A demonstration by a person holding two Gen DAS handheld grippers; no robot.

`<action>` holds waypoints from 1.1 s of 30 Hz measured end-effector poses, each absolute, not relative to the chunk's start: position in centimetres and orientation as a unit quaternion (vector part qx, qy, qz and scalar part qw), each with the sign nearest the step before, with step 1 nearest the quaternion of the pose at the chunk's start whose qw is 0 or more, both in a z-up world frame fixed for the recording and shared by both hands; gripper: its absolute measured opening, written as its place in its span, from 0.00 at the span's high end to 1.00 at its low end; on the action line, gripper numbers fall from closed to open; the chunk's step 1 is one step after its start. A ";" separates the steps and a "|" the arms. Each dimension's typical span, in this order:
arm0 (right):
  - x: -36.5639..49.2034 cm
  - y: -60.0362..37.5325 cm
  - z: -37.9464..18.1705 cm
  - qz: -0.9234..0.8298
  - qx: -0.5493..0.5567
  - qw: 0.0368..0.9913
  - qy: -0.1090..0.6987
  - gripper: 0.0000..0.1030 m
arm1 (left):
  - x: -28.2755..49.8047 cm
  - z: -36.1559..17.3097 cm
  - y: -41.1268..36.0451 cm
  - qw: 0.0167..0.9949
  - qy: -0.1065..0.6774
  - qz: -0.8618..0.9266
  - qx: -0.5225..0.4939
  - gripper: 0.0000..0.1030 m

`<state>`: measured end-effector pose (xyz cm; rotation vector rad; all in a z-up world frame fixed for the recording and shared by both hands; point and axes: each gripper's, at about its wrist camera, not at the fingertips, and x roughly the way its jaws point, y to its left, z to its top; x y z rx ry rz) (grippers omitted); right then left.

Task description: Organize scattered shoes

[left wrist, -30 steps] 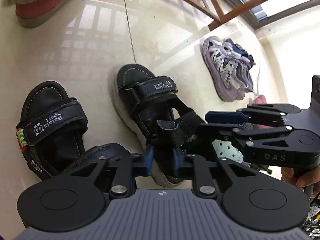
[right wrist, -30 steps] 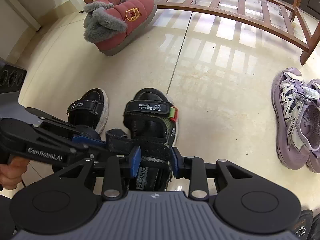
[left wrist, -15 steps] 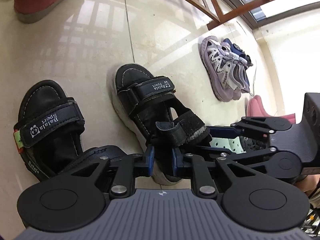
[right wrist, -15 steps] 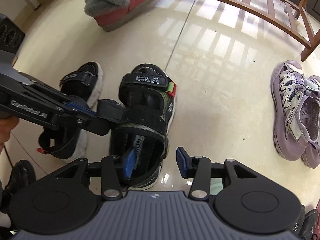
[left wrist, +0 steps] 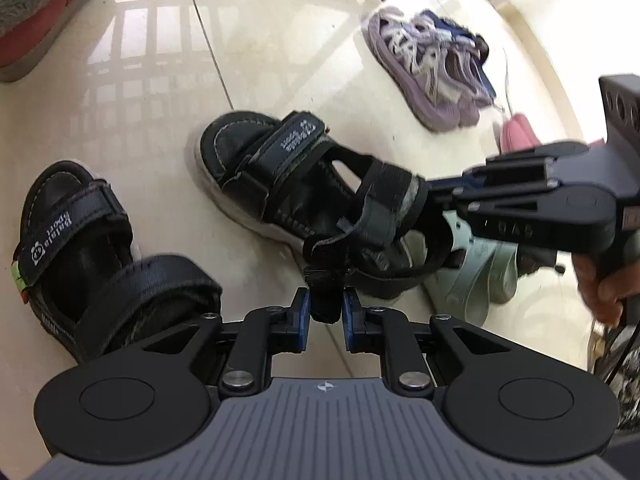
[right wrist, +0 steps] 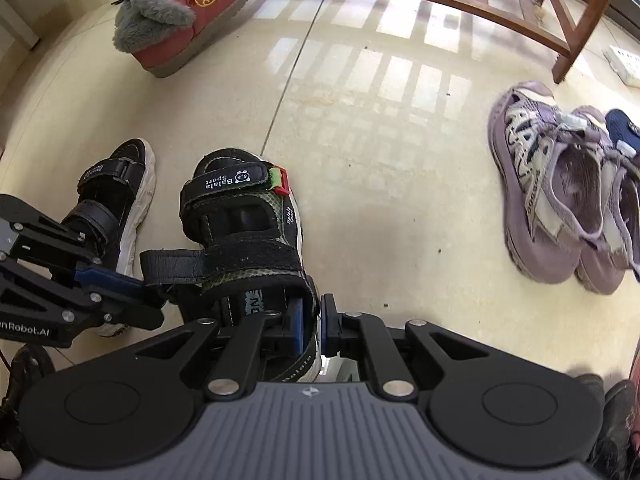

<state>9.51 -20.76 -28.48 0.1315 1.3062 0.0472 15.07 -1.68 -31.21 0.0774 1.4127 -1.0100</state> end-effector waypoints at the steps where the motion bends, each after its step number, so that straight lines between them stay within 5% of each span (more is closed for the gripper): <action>1: 9.5 -20.7 -28.5 0.022 0.061 0.792 0.607 0.91 | 15.0 -31.3 -1.6 0.643 0.621 -0.446 0.038 0.82; 9: 9.3 -20.0 -28.4 0.040 0.065 0.789 0.609 0.89 | 15.1 -30.8 -0.3 0.625 0.629 -0.461 0.024 0.82; 14: 8.6 -18.4 -26.5 0.079 0.042 0.796 0.599 0.73 | 15.4 -31.1 0.5 0.625 0.632 -0.458 0.005 0.82; 18: 8.3 -16.6 -25.0 0.125 0.023 0.793 0.595 0.73 | 15.1 -31.2 0.7 0.627 0.631 -0.458 0.008 0.82; 26: 7.7 -12.8 -26.4 0.177 -0.007 0.767 0.616 0.73 | 14.7 -31.0 0.6 0.629 0.624 -0.463 0.022 0.82; 28: 8.2 -12.4 -27.2 0.170 -0.011 0.767 0.618 0.78 | 14.4 -30.9 0.7 0.629 0.622 -0.465 0.030 0.82; 29: 8.3 -12.3 -27.4 0.166 -0.012 0.769 0.617 0.89 | 14.3 -30.8 0.7 0.629 0.622 -0.465 0.034 0.82; 33: 8.3 -12.7 -27.7 0.148 0.006 0.777 0.612 0.91 | 13.8 -30.6 0.7 0.629 0.618 -0.469 0.050 0.82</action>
